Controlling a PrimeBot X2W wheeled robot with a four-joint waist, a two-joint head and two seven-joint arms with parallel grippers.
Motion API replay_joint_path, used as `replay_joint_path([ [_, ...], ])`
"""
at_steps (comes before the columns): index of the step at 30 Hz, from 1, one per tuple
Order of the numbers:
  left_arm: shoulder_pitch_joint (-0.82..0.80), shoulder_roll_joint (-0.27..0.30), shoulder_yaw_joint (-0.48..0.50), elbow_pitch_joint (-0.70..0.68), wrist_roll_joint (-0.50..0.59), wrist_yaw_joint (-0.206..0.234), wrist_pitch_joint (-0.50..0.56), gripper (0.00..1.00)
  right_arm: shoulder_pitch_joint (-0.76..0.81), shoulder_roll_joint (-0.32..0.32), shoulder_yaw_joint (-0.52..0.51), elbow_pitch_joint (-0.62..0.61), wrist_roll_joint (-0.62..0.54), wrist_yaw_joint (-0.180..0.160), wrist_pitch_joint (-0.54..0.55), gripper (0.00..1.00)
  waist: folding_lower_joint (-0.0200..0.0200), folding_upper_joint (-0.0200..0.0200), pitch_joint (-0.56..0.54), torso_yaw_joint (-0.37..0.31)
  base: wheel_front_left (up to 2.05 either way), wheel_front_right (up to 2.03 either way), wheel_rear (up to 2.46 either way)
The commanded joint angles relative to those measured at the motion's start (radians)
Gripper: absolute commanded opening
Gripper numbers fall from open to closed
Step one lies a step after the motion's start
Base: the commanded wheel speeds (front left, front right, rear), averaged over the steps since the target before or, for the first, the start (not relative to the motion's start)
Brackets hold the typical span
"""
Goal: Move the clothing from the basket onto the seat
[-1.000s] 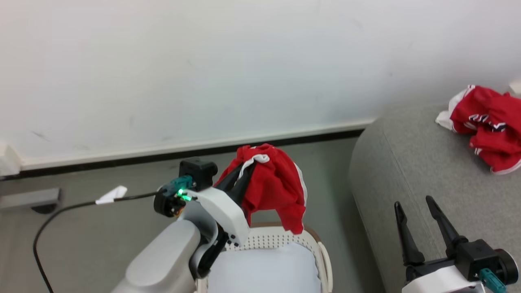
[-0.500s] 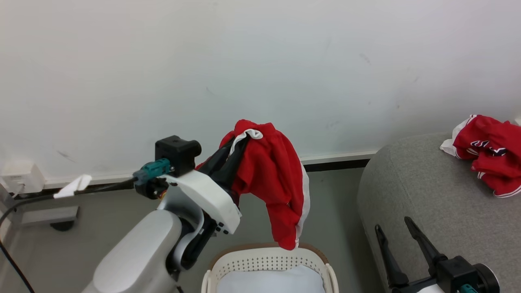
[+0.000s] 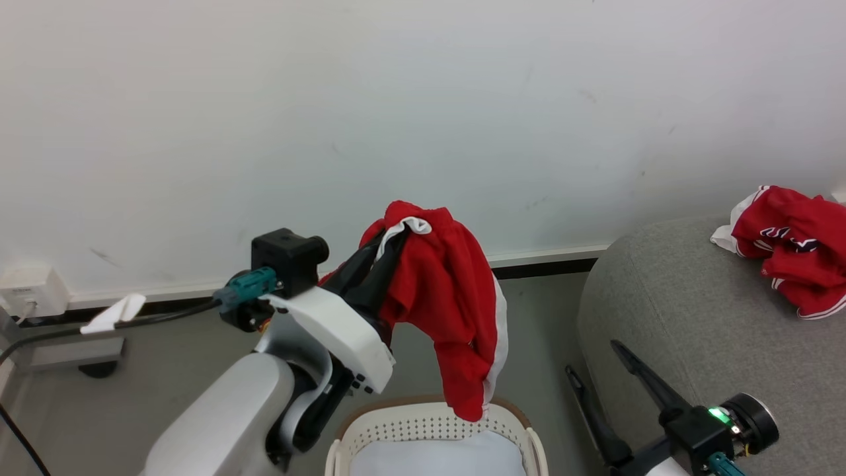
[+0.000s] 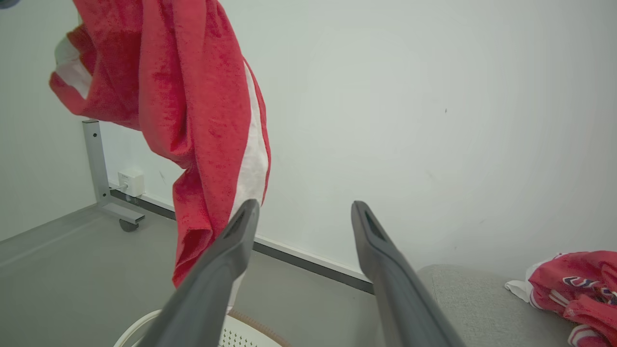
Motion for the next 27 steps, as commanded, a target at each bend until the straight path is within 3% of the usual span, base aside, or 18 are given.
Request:
replay_joint_path([
  [1,0.007,0.004,-0.002,-0.008,-0.011,0.002,0.002,0.0,-0.029,-0.015,0.032,0.005,0.002,-0.002,0.001,1.0,0.0,-0.0001,0.001,-0.001,0.0,0.0,0.0],
  [6,0.004,-0.006,-0.012,-0.016,-0.007,0.001,0.002,0.0,-0.138,-0.043,0.187,0.053,0.016,-0.002,0.001,1.0,0.0,-0.0001,0.0,-0.002,0.0,0.0,0.0],
  [12,-0.013,-0.022,-0.035,-0.021,0.003,-0.005,0.009,0.0,-0.284,0.0,0.331,0.175,0.011,-0.002,0.002,1.0,0.0,-0.0001,-0.002,0.005,0.0,0.0,0.0],
  [23,-0.031,-0.062,-0.087,-0.016,0.01,-0.021,0.026,0.0,-0.427,0.1,0.321,0.38,-0.097,-0.002,0.001,1.0,0.0,-0.0001,-0.005,0.044,0.0,0.0,0.0],
  [24,-0.033,-0.065,-0.091,-0.014,0.009,-0.023,0.026,0.0,-0.431,0.105,0.31,0.385,-0.105,-0.002,0.001,0.82,0.0,-0.0001,-0.005,0.048,0.0,0.0,0.0],
  [25,-0.033,-0.069,-0.095,-0.012,0.009,-0.025,0.026,0.0,-0.433,0.11,0.294,0.38,-0.104,-0.002,0.001,0.26,0.0,-0.0001,-0.005,0.052,0.0,0.0,0.0],
  [26,-0.034,-0.072,-0.098,-0.01,0.007,-0.026,0.027,0.0,-0.431,0.112,0.287,0.378,-0.1,-0.002,0.001,0.0,0.0,-0.0001,-0.005,0.056,0.0,0.0,0.0],
  [27,-0.035,-0.073,-0.1,-0.006,0.006,-0.025,0.028,0.0,-0.427,0.115,0.286,0.378,-0.095,-0.002,0.001,0.0,0.0,-0.0001,-0.004,0.059,0.0,0.0,0.0],
])
